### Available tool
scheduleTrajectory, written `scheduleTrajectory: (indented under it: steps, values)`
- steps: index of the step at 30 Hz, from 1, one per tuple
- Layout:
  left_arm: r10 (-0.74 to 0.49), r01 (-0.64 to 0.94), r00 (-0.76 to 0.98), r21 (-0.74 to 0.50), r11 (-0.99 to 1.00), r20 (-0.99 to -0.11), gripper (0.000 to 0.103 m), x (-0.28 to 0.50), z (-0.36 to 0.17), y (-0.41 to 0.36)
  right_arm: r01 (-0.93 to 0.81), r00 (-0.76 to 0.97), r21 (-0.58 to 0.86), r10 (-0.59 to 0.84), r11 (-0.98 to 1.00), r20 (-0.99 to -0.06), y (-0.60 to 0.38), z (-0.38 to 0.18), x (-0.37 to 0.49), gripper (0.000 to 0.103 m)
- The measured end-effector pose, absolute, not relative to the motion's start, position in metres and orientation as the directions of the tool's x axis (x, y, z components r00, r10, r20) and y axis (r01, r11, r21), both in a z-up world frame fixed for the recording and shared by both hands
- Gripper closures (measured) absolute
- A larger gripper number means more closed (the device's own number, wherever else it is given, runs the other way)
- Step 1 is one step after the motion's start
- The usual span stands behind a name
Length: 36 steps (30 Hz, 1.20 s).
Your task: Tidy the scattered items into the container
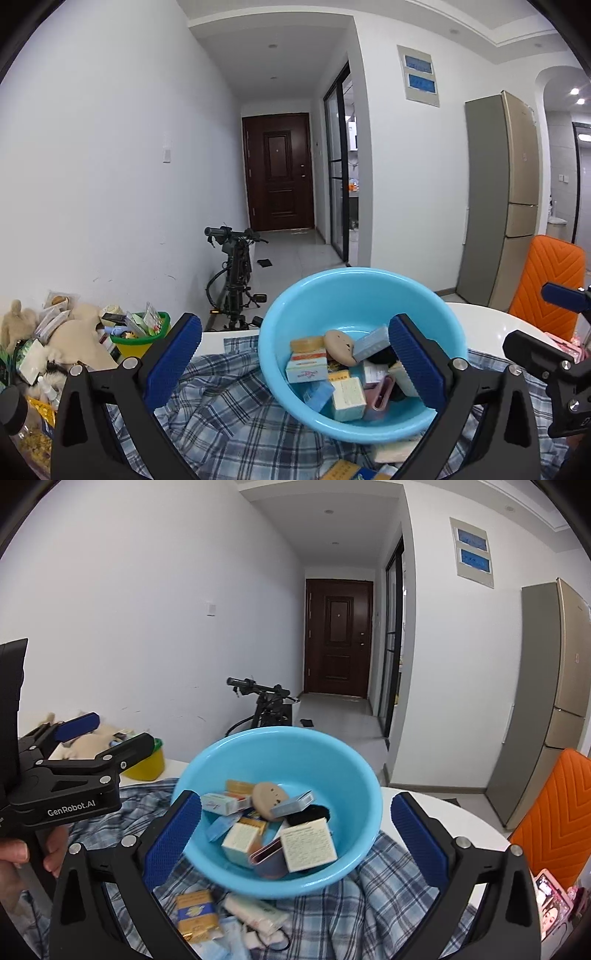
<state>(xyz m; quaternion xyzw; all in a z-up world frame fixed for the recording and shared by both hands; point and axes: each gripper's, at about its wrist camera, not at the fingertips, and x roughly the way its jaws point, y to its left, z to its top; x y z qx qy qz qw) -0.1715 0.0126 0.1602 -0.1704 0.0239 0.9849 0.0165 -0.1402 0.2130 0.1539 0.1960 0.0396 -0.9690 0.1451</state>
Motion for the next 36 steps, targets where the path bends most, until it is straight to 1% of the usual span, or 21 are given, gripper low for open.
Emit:
scheduleTrajectory:
  steps: [8,11,16,19,20,22,26,28,30,36]
  values:
    - [0.069,-0.070,-0.923,-0.011,-0.997,-0.378,0.000,-0.134,0.169,0.009,0.314,-0.874,0.047,-0.308,-0.948,-0.377,0.226,0.156,-0.105,0.001]
    - [0.066,-0.068,-0.930,-0.007,-0.998,-0.361,0.000,-0.116,0.170,0.009,0.321,-0.874,0.058,-0.319,-0.945,-0.366,0.232,0.157,-0.090,0.001]
    - [0.093,-0.091,-0.926,-0.022,-0.996,-0.365,0.000,-0.097,0.175,0.008,0.338,-0.883,0.024,-0.325,-0.941,-0.338,0.232,0.166,-0.071,0.001]
    - [0.125,-0.105,-0.915,-0.073,-0.992,-0.383,0.000,-0.089,0.180,0.007,0.344,-0.892,0.001,-0.327,-0.939,-0.314,0.229,0.175,-0.060,0.001]
    - [0.162,-0.132,-0.908,-0.103,-0.986,-0.386,0.000,-0.084,0.183,0.007,0.350,-0.891,0.003,-0.333,-0.937,-0.309,0.229,0.176,-0.057,0.001]
    - [0.191,-0.154,-0.909,-0.125,-0.980,-0.371,0.000,-0.075,0.188,0.008,0.366,-0.884,0.003,-0.349,-0.931,-0.311,0.226,0.175,-0.049,0.001]
    - [0.160,-0.147,-0.932,-0.064,-0.987,-0.324,0.000,-0.051,0.189,0.017,0.380,-0.880,-0.003,-0.361,-0.925,-0.310,0.222,0.166,-0.033,0.001]
    - [0.154,-0.140,-0.942,-0.068,-0.988,-0.299,0.000,-0.036,0.187,0.018,0.379,-0.881,-0.007,-0.358,-0.925,-0.310,0.222,0.163,-0.026,0.001]
    - [0.175,-0.162,-0.944,-0.071,-0.984,-0.279,0.000,-0.022,0.186,0.018,0.376,-0.885,-0.002,-0.359,-0.926,-0.298,0.224,0.161,-0.021,0.001]
    - [0.142,-0.145,-0.961,-0.005,-0.989,-0.237,0.000,0.005,0.183,0.019,0.361,-0.900,-0.027,-0.340,-0.932,-0.274,0.227,0.157,-0.010,0.000]
